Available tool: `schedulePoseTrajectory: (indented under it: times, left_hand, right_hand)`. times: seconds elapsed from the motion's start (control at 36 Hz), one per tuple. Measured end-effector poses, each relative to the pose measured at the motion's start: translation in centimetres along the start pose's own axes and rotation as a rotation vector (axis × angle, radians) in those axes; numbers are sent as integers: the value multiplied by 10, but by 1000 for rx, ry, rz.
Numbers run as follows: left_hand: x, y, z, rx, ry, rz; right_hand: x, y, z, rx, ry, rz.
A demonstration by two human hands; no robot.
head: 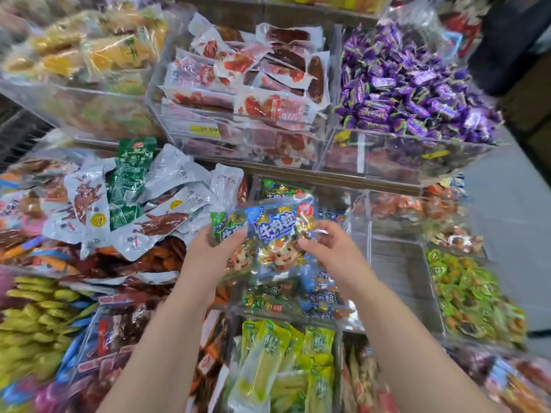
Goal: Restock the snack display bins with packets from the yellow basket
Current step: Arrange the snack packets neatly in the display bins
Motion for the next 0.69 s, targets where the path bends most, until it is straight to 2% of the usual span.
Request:
schedulePoseTrajectory:
  times: [0.11, 0.19, 0.28, 0.36, 0.44, 0.53, 0.61, 0.69]
  left_hand:
    - [-4, -8, 12, -31, 85, 4]
    - [-5, -11, 14, -42, 68, 8]
    - [-5, -14, 13, -33, 49, 14]
    - [-6, -14, 14, -35, 53, 11]
    - [-5, -16, 14, -24, 42, 13]
    - [-5, -17, 15, -9, 46, 28]
    - [-7, -17, 14, -14, 39, 28]
    - [-8, -19, 13, -5, 33, 35]
  right_hand:
    - [-4, -13, 65, 75, 298, 133]
    - [-9, -19, 94, 271, 535, 146]
    - [-17, -18, 95, 435, 666, 124]
    - [-33, -18, 80, 541, 672, 110]
    - [-58, -20, 63, 615, 592, 104]
    - [-77, -2, 57, 658, 539, -80]
    - [-79, 21, 56, 479, 537, -223]
    - [-70, 23, 47, 332, 632, -158]
Point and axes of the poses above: each hand's wrist, its own x-axis away from the middle knuckle, its own z-axis out of the back of the hand, y = z × x, the point moved 8 cm from there along -x, towards the middle knuckle, and after that the axes turned 3 degrees about x, right-handed, at the moved point
